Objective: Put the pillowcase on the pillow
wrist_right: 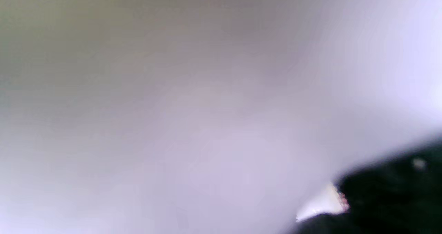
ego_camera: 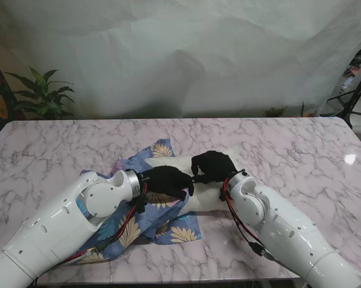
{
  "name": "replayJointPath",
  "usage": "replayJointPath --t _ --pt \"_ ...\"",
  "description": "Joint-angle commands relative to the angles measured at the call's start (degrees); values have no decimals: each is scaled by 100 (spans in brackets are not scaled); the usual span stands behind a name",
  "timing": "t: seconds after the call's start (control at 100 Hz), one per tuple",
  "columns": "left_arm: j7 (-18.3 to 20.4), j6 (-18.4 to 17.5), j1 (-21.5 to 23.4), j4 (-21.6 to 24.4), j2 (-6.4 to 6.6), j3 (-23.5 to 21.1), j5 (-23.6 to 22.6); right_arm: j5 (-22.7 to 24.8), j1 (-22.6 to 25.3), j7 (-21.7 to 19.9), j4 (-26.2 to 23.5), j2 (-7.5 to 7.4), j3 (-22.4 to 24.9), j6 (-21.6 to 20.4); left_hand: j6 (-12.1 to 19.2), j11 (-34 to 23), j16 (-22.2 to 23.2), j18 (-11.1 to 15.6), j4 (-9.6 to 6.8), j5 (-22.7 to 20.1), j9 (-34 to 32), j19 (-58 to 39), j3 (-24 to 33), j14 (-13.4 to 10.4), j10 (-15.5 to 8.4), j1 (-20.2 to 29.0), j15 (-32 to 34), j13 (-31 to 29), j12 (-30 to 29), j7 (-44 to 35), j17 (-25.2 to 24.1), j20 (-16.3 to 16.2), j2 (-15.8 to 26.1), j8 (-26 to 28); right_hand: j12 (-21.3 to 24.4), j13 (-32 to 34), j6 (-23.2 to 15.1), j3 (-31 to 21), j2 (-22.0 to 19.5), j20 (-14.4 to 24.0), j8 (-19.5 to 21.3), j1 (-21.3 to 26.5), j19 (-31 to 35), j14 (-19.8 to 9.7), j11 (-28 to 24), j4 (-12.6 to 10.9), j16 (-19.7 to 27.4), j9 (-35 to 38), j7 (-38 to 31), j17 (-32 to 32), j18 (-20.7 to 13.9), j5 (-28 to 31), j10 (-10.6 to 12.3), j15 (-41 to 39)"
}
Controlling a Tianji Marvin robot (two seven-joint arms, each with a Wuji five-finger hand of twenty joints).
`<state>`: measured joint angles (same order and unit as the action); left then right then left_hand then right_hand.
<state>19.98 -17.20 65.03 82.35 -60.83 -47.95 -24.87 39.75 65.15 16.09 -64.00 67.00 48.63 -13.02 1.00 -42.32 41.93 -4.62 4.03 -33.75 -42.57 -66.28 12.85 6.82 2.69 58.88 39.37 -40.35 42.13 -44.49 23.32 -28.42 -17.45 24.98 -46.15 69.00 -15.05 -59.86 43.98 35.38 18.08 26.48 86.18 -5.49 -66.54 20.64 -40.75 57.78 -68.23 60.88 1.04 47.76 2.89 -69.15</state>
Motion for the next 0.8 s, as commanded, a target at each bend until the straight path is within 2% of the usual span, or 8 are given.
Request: replayJointPath --t 0.0,0.14,0.27,0.38,0.45,0.59,0.71,0.79 --pt "463 158 -45 173 132 -151 -9 158 93 -69 -122 -115 73 34 -28 705 -541 221 -185 561 1100 581 375 94 15 -740 -978 875 -870 950 -618 -22 366 29 -107 750 -227 -621 -350 100 105 309 31 -2264 -183 -355 -145 -49 -202 266 -822 175 -928 -1172" --pt "874 370 -35 434 221 -542 -38 429 192 -296 -294 -233 170 155 -328 2336 -1570 -23 -278 1586 3008 2345 -253 435 448 -1413 -2214 2756 -2092 2353 -1898 262 840 -318 -100 750 -208 -632 -341 119 86 313 39 -2264 -186 -348 -144 -38 -217 272 -799 181 -948 -1173" --pt "1066 532 -57 570 243 -884 121 492 243 -490 -378 -280 204 367 -483 3625 -1910 -105 -309 2035 3489 3392 -1207 503 661 -1685 -2669 3613 -2435 3015 -2387 468 1188 -429 -95 749 -201 -630 -347 131 73 321 38 -2258 -186 -345 -143 -36 -224 271 -784 179 -947 -1170" --pt "703 795 10 635 154 -1149 -21 507 258 -517 -392 -289 211 406 -444 3704 -1829 -86 -281 2201 3522 3479 -1308 458 646 -1660 -2608 3598 -2089 3279 -2357 392 1705 -439 -92 749 -203 -627 -345 138 65 321 35 -2256 -187 -344 -142 -36 -227 271 -775 185 -947 -1169" --pt "689 1067 -16 735 164 -1278 -515 558 292 -531 -445 -304 237 422 -420 3582 -1760 -83 -281 2163 3469 3435 -1274 469 681 -896 -2436 3480 -1967 3374 -2245 331 1876 -381 -90 749 -203 -626 -349 142 61 324 35 -2254 -187 -344 -141 -36 -229 272 -771 186 -947 -1168" --pt "1406 1675 -251 816 304 -1377 -1272 722 437 -500 -646 -334 363 480 -401 2908 -1630 -109 -297 1935 3131 2974 -1279 476 755 71 -2049 2770 -1853 3229 -1913 276 1856 -323 -87 749 -203 -622 -350 150 54 322 33 -2247 -189 -344 -140 -37 -233 273 -765 185 -947 -1164" --pt "2709 2473 -597 797 508 -1248 -1421 897 588 -430 -861 -358 506 562 -793 2515 -1602 -176 -269 2129 3105 2756 -1457 569 905 -704 -2063 2492 -2017 3319 -1844 318 1892 -389 -85 749 -203 -623 -359 152 51 318 22 -2247 -189 -344 -140 -38 -236 269 -764 184 -946 -1163" --pt "3177 2558 -743 717 592 -1193 -1749 943 660 -446 -986 -369 592 588 -1061 2356 -1483 -159 -214 1907 3135 2647 -1461 548 906 -1277 -1995 2405 -1900 3280 -1794 271 1829 -268 -82 748 -203 -618 -357 153 47 321 10 -2243 -189 -343 -139 -40 -238 266 -759 184 -945 -1160"
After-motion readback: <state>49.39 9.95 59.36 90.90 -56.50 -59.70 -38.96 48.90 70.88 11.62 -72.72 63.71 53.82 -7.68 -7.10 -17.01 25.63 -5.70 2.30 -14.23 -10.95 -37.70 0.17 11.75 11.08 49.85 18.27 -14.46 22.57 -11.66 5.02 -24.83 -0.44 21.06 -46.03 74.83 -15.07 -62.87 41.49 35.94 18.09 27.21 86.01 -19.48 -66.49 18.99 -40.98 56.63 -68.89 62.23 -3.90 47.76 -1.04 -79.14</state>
